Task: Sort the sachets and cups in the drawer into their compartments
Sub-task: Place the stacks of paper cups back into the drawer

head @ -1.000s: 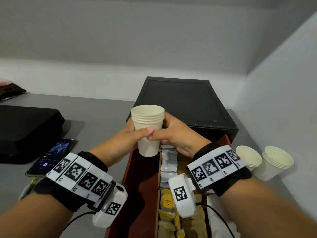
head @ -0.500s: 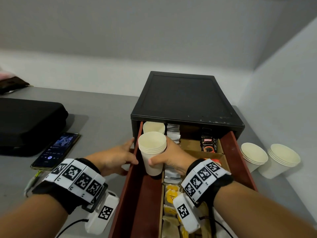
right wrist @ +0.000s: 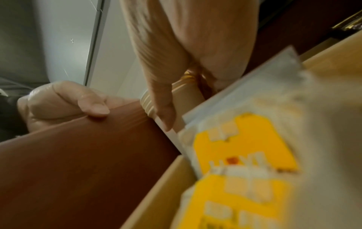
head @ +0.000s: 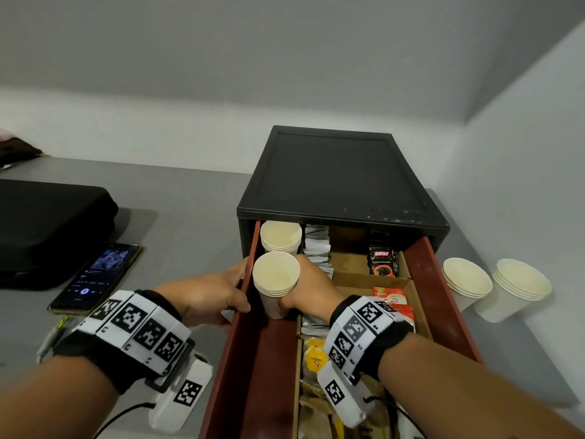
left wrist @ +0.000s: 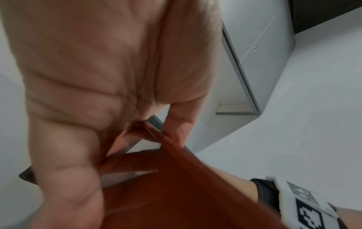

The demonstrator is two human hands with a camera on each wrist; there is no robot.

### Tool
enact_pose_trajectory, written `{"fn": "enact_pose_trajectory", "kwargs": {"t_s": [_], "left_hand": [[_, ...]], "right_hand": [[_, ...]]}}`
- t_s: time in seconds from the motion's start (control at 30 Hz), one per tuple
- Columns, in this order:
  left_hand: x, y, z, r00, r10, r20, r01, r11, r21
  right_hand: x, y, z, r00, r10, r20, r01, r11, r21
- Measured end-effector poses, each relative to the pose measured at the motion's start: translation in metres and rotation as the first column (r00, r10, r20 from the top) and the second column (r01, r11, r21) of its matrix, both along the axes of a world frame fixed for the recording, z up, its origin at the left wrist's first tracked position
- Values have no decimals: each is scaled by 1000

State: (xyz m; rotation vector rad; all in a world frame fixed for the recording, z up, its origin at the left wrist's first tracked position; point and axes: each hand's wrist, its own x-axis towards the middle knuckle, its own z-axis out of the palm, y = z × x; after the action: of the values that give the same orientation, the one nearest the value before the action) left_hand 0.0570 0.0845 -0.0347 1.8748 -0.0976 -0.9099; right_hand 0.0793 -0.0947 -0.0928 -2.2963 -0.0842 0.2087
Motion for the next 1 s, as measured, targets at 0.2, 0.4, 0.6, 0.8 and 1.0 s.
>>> {"fn": "enact_pose_trajectory", "kwargs": {"t_s": [0.2,0.4,0.6,0.8,1.0], "left_hand": [[4,0,1,1000,-8,-8,9,999,43],[7,-8,22,991,2,133,-43,952,304],[12,-29,69,901,51,431,-177,950,258],[9,-89,100,826,147,544,-169,986,-9],[-7,-171,102,789,174,589,-103,983,-152]], "right_hand": [[3,-2,-3,998,-53,34,55,996,-72],[-3,-8,11,1000,-5,16,7,994,-109],[-29,-38,72,999,-48,1,48,994,98],[-65,-138,145,944,-258,205,181,927,330],[-98,-243,110,818,-542,192,461,818,343]]}}
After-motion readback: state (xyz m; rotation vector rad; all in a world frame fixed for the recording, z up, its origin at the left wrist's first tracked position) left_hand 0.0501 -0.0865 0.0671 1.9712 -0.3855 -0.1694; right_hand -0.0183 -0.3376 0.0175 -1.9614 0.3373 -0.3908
